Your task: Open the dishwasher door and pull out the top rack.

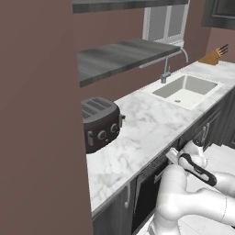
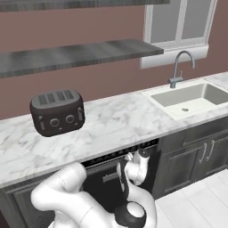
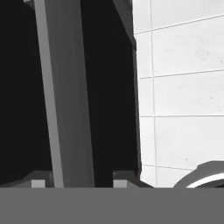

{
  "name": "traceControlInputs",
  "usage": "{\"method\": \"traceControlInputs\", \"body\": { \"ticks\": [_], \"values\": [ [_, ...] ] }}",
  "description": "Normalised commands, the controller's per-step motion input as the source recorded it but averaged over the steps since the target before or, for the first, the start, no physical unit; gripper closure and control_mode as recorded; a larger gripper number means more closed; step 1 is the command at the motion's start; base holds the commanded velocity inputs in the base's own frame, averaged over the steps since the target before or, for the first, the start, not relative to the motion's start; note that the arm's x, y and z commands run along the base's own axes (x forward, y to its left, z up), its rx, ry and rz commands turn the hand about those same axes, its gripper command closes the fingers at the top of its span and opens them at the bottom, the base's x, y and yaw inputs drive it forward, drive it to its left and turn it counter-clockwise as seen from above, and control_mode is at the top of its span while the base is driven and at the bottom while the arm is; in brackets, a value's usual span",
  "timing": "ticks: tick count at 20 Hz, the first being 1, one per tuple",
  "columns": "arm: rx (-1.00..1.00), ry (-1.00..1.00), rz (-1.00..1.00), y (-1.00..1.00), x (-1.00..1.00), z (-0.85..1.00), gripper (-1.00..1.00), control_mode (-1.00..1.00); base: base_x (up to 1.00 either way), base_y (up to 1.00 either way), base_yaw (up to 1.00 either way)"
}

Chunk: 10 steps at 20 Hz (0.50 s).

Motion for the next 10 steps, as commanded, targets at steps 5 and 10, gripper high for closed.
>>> {"method": "traceControlInputs", "body": {
  "ticks": [5,10],
  "values": [
    [-0.02,0.27,0.0,-1.0,-0.7,-1.0,1.0,-1.0,0.0,0.0,0.0],
    [-0.01,0.27,0.0,-1.0,-0.71,-1.0,1.0,-1.0,0.0,0.0,0.0]
  ]
}}
